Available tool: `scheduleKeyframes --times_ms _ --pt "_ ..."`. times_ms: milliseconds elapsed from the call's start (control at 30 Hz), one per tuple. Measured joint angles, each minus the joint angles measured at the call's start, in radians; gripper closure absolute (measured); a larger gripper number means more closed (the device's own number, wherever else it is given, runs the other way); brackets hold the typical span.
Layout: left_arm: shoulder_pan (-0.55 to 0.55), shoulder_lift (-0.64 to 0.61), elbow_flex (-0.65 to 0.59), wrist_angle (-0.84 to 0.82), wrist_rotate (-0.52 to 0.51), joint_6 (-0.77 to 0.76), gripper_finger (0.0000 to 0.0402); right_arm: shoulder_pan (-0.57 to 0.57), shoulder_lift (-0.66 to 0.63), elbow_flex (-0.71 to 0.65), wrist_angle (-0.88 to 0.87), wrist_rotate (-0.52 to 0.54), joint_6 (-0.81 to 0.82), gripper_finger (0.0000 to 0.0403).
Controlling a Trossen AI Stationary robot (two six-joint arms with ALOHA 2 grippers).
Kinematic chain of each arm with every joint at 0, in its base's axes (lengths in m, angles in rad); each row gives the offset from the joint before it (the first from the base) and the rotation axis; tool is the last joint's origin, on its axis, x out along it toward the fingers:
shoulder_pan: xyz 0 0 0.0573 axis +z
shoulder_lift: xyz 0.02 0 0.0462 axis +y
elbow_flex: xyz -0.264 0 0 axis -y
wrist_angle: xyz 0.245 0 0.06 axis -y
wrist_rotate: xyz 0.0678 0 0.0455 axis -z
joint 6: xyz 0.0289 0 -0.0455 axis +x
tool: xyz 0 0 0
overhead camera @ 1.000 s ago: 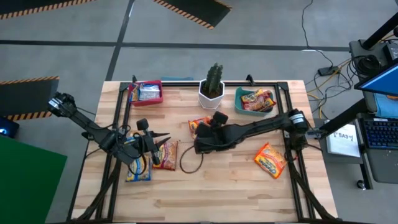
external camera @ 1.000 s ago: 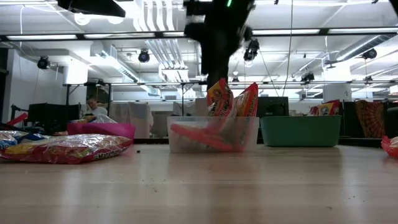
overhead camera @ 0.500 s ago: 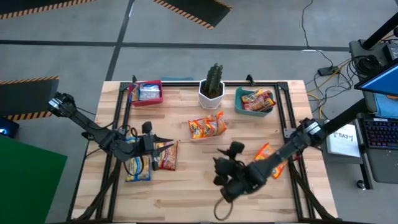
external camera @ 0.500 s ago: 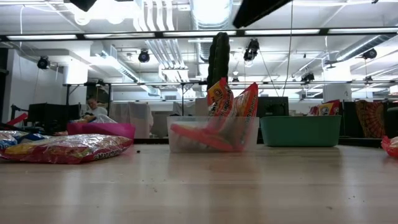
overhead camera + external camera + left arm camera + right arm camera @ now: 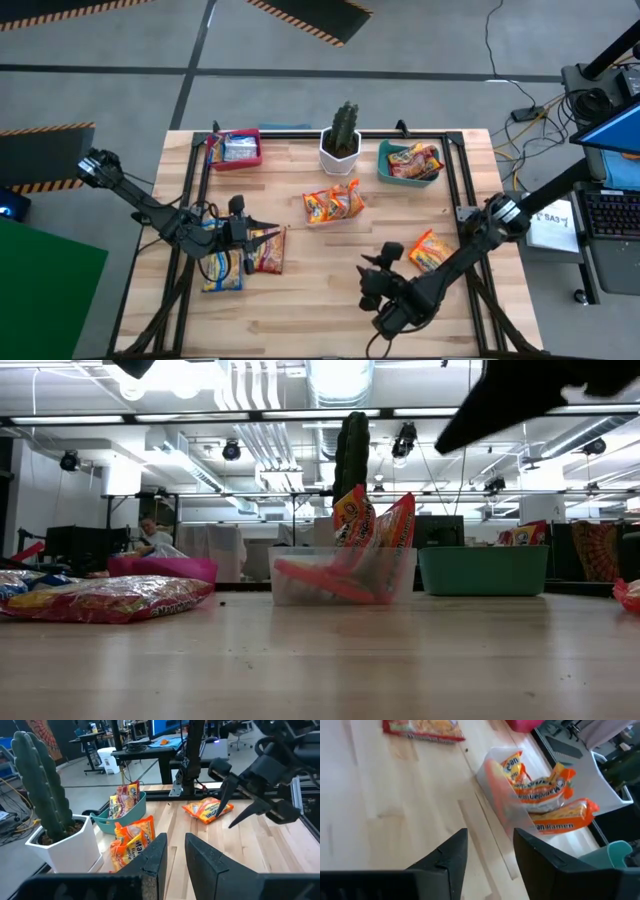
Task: Sort Maruchan noodles
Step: Put the orange noodle pack into the transparent bin
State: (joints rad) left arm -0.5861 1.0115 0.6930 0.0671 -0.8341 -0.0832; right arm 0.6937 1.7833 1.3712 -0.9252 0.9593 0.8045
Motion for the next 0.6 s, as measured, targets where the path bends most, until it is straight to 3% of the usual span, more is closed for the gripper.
scheduleKeyframes --times_ms 133,300,600 --pt "0.0 0.0 0.0 0.005 0.0 0.02 0.035 -0.011 -0.031 -0.05 0.086 0.038 -0.041 0.0275" --pt "0.002 0.011 0.0 0.035 -0.002 0.054 0.035 -0.041 -0.081 -0.126 0.352 0.045 -0.261 0.0297" --pt "0.006 0.062 0.001 0.082 -0.002 0.138 0.035 -0.082 -0.24 -0.278 0.708 -0.064 -0.559 0.0328"
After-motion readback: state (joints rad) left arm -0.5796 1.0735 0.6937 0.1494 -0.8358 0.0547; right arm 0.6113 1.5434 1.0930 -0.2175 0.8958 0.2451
